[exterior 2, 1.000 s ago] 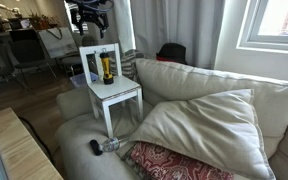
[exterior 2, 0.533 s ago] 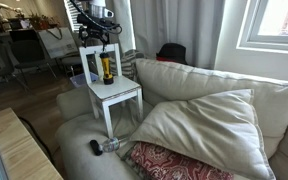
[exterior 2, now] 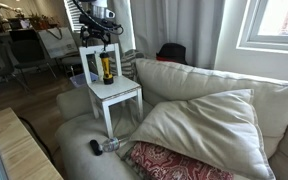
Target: Lay the flashlight flat on the seat of the wooden chair and put the bottle of water upright on it
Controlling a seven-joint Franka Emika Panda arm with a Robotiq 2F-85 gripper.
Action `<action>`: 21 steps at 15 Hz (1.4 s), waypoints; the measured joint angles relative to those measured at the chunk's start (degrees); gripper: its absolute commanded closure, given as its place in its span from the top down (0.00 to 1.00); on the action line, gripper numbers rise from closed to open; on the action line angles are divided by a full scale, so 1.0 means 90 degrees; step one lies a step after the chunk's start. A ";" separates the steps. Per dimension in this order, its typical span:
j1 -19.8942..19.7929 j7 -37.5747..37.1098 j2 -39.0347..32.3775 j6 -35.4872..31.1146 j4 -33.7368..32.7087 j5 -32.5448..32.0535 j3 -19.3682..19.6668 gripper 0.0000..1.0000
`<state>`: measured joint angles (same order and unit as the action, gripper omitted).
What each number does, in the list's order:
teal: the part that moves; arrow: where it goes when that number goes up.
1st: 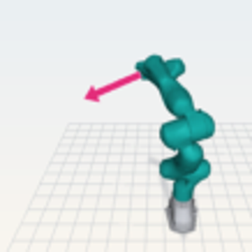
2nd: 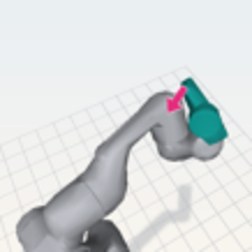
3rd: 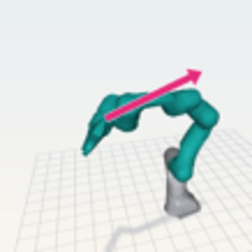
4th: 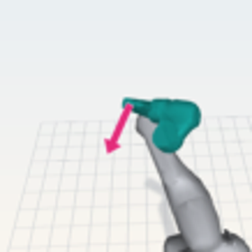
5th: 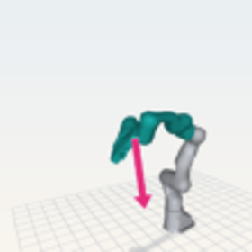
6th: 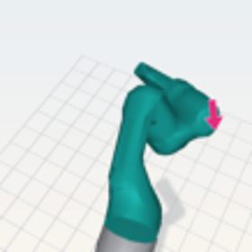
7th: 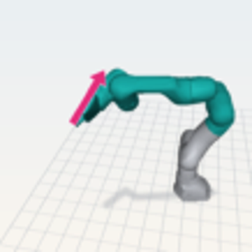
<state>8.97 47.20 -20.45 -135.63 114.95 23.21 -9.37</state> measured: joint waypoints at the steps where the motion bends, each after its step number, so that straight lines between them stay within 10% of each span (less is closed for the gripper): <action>1: -0.0027 -0.0009 -0.0027 -0.0015 0.0014 -0.0003 -0.0064 1.00; 15: -0.0602 -0.0711 -0.1010 -0.4224 0.1093 0.0255 -0.1446 1.00; 21: -0.1138 -0.1877 -0.1607 -0.5475 0.1100 -0.1047 -0.1963 1.00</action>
<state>-1.27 30.31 -34.92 -184.91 124.85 13.79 -27.03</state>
